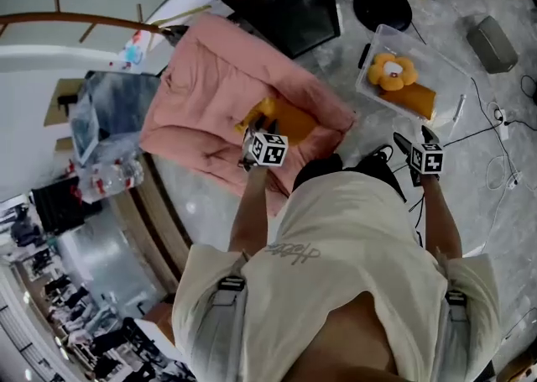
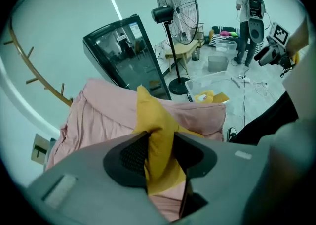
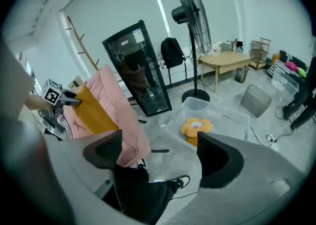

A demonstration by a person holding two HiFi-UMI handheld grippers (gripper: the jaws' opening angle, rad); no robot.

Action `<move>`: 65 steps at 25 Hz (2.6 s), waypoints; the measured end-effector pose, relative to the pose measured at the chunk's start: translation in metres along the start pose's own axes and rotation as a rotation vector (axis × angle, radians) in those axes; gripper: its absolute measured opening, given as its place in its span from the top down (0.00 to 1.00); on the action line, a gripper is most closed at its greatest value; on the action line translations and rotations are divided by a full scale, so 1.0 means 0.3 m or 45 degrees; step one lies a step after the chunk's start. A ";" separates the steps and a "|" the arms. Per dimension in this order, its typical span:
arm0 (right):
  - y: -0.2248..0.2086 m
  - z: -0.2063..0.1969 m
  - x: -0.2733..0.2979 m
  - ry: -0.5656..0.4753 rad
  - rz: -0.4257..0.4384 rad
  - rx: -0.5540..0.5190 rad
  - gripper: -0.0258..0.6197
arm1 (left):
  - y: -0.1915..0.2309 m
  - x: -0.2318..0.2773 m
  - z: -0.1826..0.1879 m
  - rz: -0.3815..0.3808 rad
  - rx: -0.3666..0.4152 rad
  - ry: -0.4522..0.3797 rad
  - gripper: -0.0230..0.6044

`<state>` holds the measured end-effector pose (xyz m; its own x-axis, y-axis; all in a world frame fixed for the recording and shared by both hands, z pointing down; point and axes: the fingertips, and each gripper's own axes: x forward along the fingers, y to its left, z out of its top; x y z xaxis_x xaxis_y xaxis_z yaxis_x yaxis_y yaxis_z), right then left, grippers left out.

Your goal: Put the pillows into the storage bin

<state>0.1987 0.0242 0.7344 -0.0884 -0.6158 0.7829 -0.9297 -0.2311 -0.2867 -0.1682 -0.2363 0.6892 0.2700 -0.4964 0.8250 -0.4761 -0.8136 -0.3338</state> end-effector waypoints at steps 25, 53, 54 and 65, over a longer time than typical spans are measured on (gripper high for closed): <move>-0.265 -0.152 -0.051 -0.080 -0.001 0.282 0.24 | -0.105 -0.258 0.513 -0.056 0.309 -0.107 0.75; -0.560 -0.547 -0.494 -0.269 -0.550 0.973 0.24 | -0.914 0.170 1.400 -0.500 0.792 -0.429 0.74; -0.561 -0.546 -0.505 -0.277 -0.570 0.987 0.24 | -0.949 0.188 1.411 -0.518 0.810 -0.431 0.73; -0.560 -0.479 -0.513 -0.314 -0.648 1.069 0.24 | -1.223 0.359 1.555 -0.590 0.929 -0.472 0.62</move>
<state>0.3171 0.2659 0.7414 0.4130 -0.4129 0.8118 -0.2758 -0.9062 -0.3206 0.4260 -0.1324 0.6878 0.6102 -0.0378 0.7913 0.3542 -0.8804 -0.3152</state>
